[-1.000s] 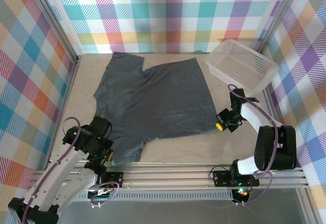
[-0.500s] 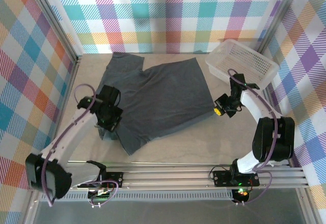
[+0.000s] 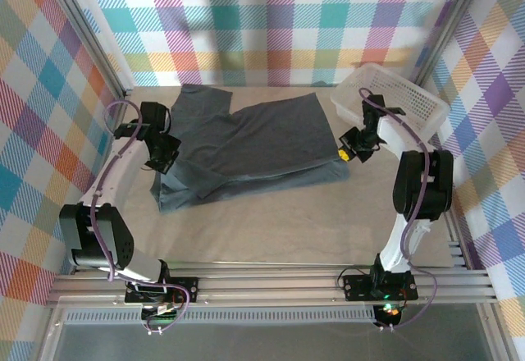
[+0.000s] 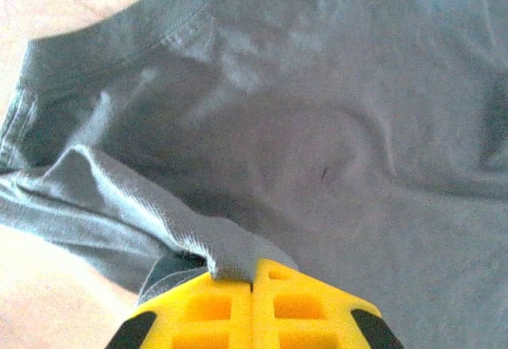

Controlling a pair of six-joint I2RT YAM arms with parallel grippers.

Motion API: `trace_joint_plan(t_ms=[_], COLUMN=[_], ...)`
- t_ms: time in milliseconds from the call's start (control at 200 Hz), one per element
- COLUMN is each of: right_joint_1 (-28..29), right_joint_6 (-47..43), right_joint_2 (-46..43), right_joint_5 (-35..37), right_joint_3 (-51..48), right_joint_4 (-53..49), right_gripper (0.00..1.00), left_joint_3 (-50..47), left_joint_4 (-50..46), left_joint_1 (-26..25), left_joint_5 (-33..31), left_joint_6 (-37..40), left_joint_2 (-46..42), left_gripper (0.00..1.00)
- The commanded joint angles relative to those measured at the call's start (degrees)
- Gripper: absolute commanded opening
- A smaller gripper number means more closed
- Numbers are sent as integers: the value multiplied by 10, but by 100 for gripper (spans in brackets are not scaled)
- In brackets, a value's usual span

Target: Fold and stack the t-shirts

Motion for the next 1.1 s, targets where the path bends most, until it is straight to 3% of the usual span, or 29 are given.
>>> trace_joint_plan(t_ms=[0, 215, 1095], right_joint_1=[5, 17, 21], right_joint_6=[-10, -28, -35], right_joint_2=[22, 72, 144], right_joint_5=[-3, 15, 30], right_joint_3=[37, 101, 178], right_joint_4=[-13, -41, -49], right_gripper=[0, 0, 0], left_joint_3=[21, 31, 83], left_joint_4=[16, 15, 38], left_joint_1=[14, 28, 49], left_joint_5=[-6, -12, -2], left_joint_6=[20, 29, 66], left_joint_2=[13, 26, 115], left_gripper=[0, 0, 0])
